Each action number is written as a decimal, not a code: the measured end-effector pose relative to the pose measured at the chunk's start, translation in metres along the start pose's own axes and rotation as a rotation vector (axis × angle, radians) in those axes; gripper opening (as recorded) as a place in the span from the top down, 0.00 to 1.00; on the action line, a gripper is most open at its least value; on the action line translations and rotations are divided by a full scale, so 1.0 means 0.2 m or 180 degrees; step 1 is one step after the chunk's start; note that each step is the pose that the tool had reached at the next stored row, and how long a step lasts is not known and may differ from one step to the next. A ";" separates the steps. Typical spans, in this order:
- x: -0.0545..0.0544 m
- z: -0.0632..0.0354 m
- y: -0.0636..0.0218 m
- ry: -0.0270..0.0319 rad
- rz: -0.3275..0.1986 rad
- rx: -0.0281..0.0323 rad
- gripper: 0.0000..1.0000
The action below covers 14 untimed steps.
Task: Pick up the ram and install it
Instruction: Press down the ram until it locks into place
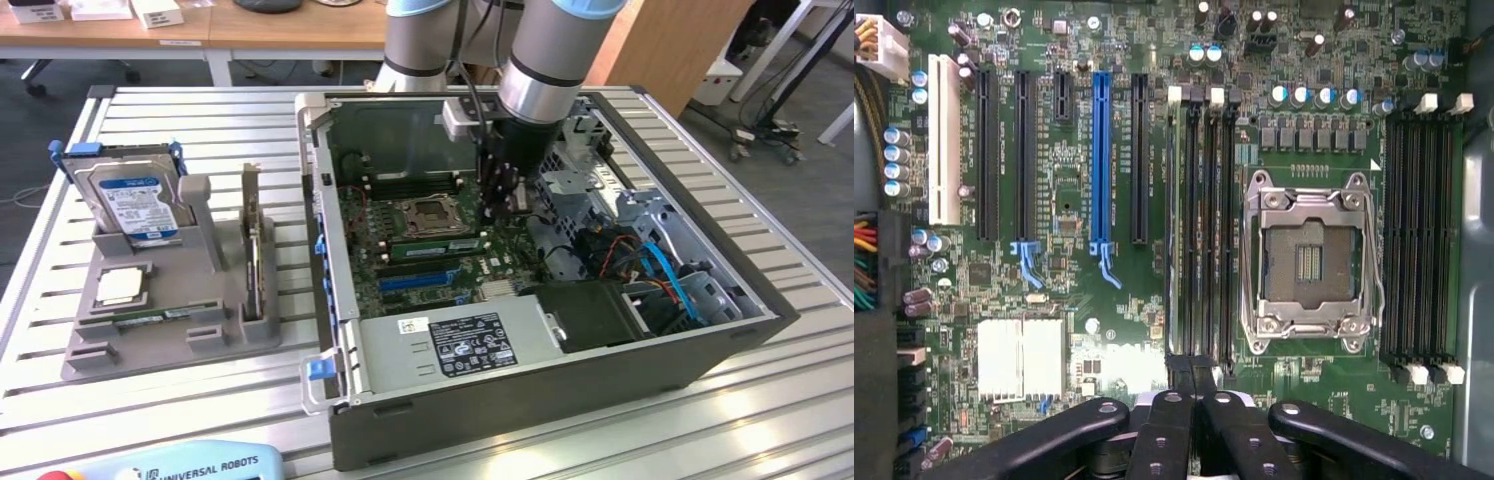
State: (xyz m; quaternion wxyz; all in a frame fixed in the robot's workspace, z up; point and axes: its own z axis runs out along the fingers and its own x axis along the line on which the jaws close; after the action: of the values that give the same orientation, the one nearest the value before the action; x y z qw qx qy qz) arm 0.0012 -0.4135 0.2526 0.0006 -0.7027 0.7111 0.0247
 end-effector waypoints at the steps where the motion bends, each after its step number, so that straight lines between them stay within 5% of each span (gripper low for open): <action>1: 0.00 0.000 0.007 0.0000 0.0000 0.0000 0.90; 14: 0.00 0.005 0.133 0.0000 0.0002 0.0000 0.90</action>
State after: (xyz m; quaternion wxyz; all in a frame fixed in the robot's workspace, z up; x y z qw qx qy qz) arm -0.0255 -0.4135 0.2525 0.0006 -0.7024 0.7113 0.0247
